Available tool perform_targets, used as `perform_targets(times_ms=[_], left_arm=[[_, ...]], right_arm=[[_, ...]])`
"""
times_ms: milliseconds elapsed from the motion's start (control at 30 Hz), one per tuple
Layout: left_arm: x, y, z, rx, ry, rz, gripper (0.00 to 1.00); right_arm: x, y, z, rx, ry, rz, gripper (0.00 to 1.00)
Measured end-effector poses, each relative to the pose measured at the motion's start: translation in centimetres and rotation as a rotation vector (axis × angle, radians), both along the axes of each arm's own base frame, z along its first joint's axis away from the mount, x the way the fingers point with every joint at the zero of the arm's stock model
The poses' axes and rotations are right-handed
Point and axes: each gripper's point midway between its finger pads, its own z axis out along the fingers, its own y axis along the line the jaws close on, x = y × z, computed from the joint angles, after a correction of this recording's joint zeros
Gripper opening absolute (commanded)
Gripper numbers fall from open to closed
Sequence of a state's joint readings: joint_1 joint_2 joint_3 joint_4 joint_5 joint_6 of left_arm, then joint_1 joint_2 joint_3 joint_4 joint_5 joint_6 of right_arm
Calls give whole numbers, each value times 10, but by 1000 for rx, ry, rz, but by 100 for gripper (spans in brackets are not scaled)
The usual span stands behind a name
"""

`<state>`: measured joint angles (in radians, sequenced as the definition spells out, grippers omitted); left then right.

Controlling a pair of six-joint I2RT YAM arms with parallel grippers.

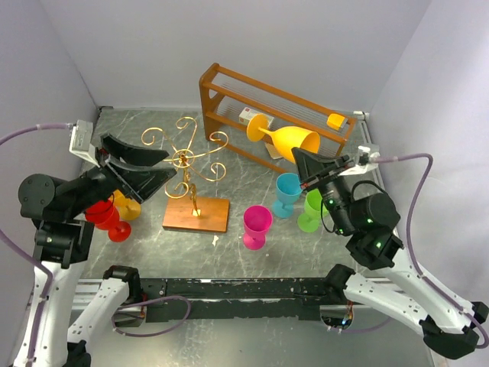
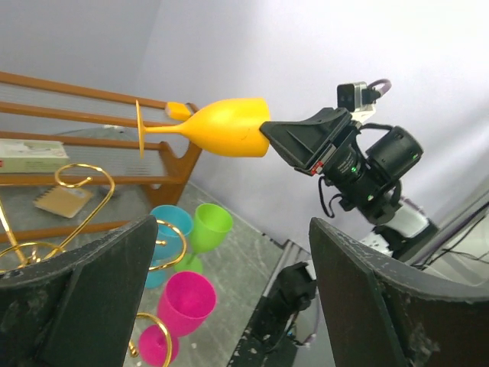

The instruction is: Place the wine glass upside down on the wine glass rack

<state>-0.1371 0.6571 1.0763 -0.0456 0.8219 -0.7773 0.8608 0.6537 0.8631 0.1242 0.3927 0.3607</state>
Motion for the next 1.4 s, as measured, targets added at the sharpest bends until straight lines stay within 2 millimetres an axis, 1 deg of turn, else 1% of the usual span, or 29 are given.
perform_targets(times_ms=[67,167,267,367,433,500,600,700,833,867,967,1000,1067,1100,1167,1333,1400], left_arm=[[2,-3,3,-23,21,-33,90],[12,-7,4,-50,64,-64,91],[27,-12,-2,-92,128,-90,93],[35,-22,-12,-131,193,-139,92],[37,-39,-21,-146,249,-178,91],[34,-59,-26,-149,284,-224,91],[30,-87,-33,-146,329,-275,99],[37,-107,-37,-156,363,-279,100],[55,-122,-36,-219,410,-230,96],[61,-125,-33,-250,415,-212,96],[66,-132,-24,-322,425,-194,93],[68,-134,-21,-345,428,-185,89],[74,-137,-17,-390,439,-160,78],[77,-137,-16,-412,445,-144,74],[86,-136,-13,-450,449,-105,70],[98,-138,-2,-523,463,-34,67],[102,-139,1,-547,468,-13,65]], right_arm=[[-5,-4,10,52,-40,6,0],[-10,-7,22,118,-83,19,0],[-12,-7,33,161,-114,32,0],[-11,-5,41,189,-133,34,0],[-8,-1,46,200,-141,37,0],[-5,4,50,206,-147,44,0],[-1,13,52,211,-151,61,0],[0,19,51,218,-149,81,0],[-4,21,58,253,-161,113,0],[-6,21,60,265,-166,120,0],[-12,18,65,304,-174,139,0],[-13,17,66,315,-176,145,0],[-16,17,67,331,-177,158,0],[-17,17,66,337,-175,166,0],[-18,18,63,347,-166,182,0],[-22,23,46,368,-127,225,0],[-23,25,41,377,-112,239,0]])
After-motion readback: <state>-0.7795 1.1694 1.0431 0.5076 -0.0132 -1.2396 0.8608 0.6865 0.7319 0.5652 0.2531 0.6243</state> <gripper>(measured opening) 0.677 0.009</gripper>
